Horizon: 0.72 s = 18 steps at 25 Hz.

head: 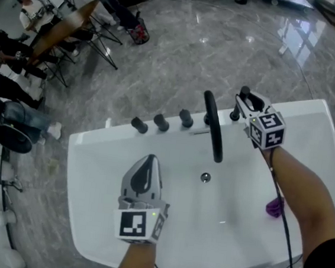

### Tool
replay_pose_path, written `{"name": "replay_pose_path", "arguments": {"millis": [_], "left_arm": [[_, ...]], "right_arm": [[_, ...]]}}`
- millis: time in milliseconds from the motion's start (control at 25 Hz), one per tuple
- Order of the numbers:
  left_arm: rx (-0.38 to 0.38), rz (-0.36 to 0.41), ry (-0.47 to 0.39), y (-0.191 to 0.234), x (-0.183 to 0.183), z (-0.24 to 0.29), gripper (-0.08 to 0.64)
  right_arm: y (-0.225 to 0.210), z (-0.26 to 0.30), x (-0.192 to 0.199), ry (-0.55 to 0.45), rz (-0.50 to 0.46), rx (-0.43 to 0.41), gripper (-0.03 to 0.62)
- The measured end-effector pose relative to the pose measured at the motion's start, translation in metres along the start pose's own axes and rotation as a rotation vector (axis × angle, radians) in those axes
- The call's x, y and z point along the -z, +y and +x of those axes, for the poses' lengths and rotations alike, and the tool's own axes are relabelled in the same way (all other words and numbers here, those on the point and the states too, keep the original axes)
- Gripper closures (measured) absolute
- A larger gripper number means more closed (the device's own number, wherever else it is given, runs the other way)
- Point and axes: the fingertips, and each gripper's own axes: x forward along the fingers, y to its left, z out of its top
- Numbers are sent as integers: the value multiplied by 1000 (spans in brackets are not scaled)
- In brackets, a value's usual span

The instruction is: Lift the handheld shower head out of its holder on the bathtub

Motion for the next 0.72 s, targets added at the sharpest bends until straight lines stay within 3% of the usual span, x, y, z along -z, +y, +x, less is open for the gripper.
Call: {"name": "replay_pose_path", "arguments": {"millis": [200, 400, 720], "left_arm": [[-18, -20, 5, 8, 6, -5, 552], [-13, 13, 15, 8, 0, -18, 552], [-13, 52, 19, 10, -41, -48, 552]], "right_arm": [[26, 6, -48, -63, -107, -76, 446], [20, -1, -60, -60, -69, -48, 448], [7, -45, -106, -90, -16, -6, 448]]}}
